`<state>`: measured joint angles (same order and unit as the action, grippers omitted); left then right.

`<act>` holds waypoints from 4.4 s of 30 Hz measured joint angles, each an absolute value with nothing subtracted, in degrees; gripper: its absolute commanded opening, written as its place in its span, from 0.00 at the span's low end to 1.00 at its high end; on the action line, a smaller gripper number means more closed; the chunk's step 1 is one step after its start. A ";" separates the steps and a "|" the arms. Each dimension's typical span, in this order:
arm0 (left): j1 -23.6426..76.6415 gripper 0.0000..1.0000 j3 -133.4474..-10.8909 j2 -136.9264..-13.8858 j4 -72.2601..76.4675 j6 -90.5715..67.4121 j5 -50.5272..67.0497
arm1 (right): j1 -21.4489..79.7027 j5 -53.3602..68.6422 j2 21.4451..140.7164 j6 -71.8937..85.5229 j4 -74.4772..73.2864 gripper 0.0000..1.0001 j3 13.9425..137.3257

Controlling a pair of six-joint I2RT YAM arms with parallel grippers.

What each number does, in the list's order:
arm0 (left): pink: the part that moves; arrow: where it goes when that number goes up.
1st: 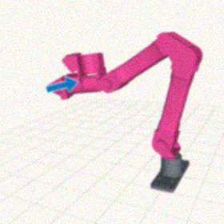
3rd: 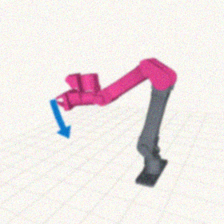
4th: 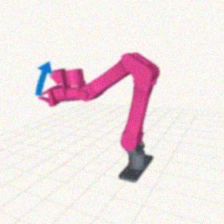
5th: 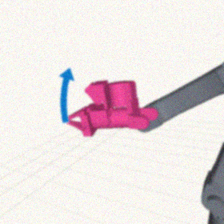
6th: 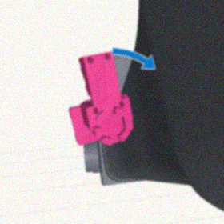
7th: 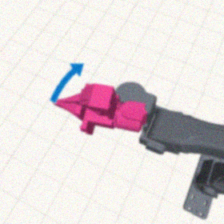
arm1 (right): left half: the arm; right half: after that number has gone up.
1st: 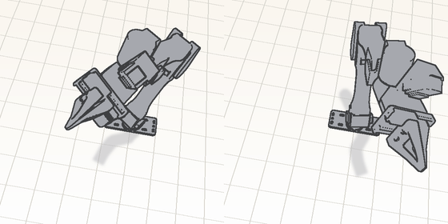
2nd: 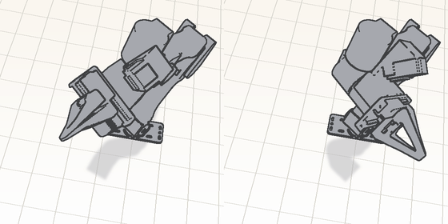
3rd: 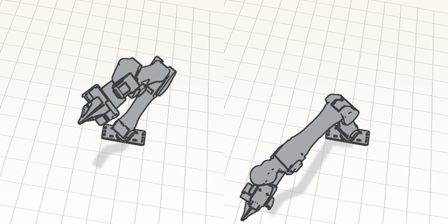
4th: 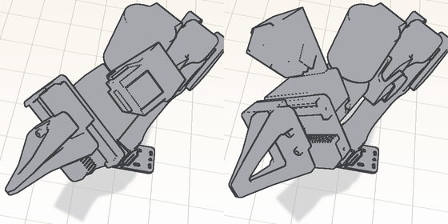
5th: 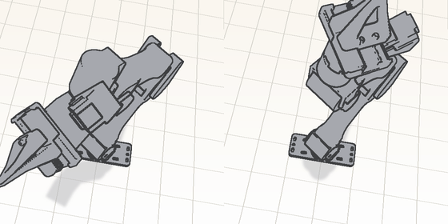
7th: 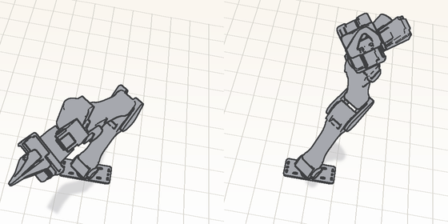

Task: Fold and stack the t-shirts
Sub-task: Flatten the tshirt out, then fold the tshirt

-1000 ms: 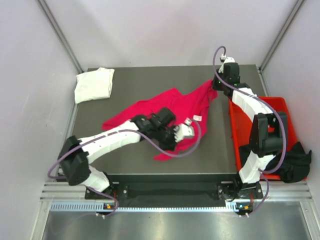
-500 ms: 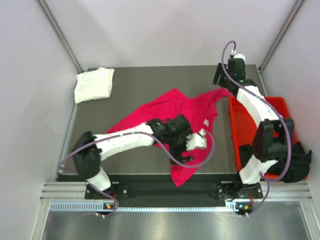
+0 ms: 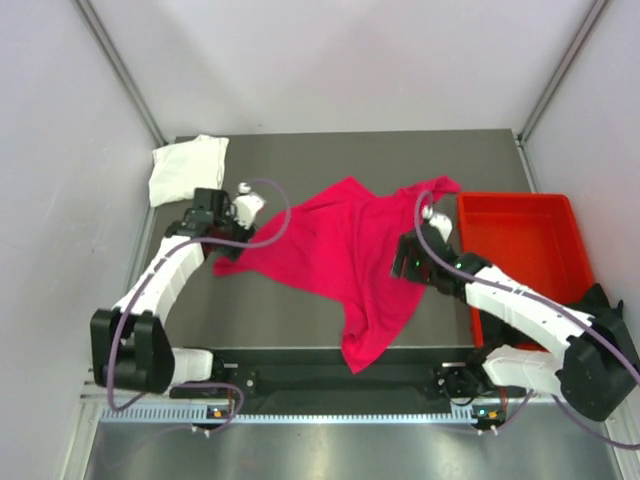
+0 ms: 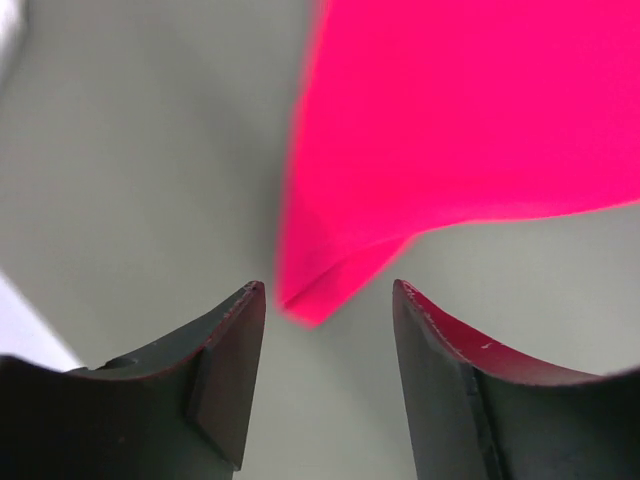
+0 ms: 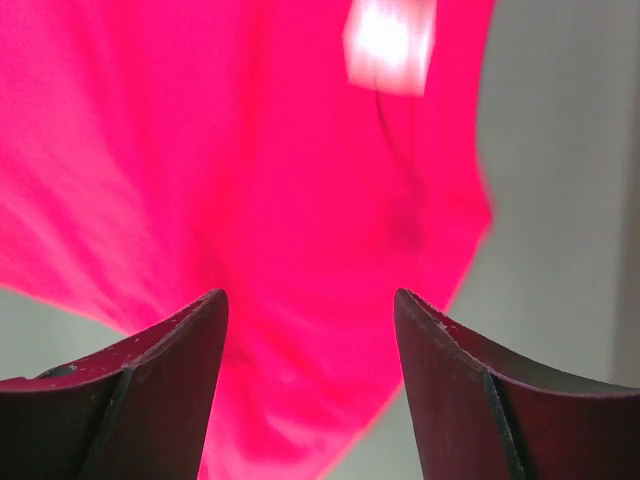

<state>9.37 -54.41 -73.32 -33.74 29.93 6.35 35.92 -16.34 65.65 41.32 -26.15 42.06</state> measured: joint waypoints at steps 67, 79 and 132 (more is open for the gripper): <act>-8.95 0.00 -99.24 -64.03 -56.25 34.96 5.93 | 22.96 1.91 44.45 25.98 -50.48 0.00 88.64; -9.15 0.00 -100.62 -82.89 -54.46 34.24 2.52 | 16.23 10.41 84.58 22.15 -46.68 0.00 110.21; -9.34 0.66 -32.84 -68.27 -24.82 49.39 8.82 | 7.73 17.30 90.87 30.76 -11.53 0.47 51.88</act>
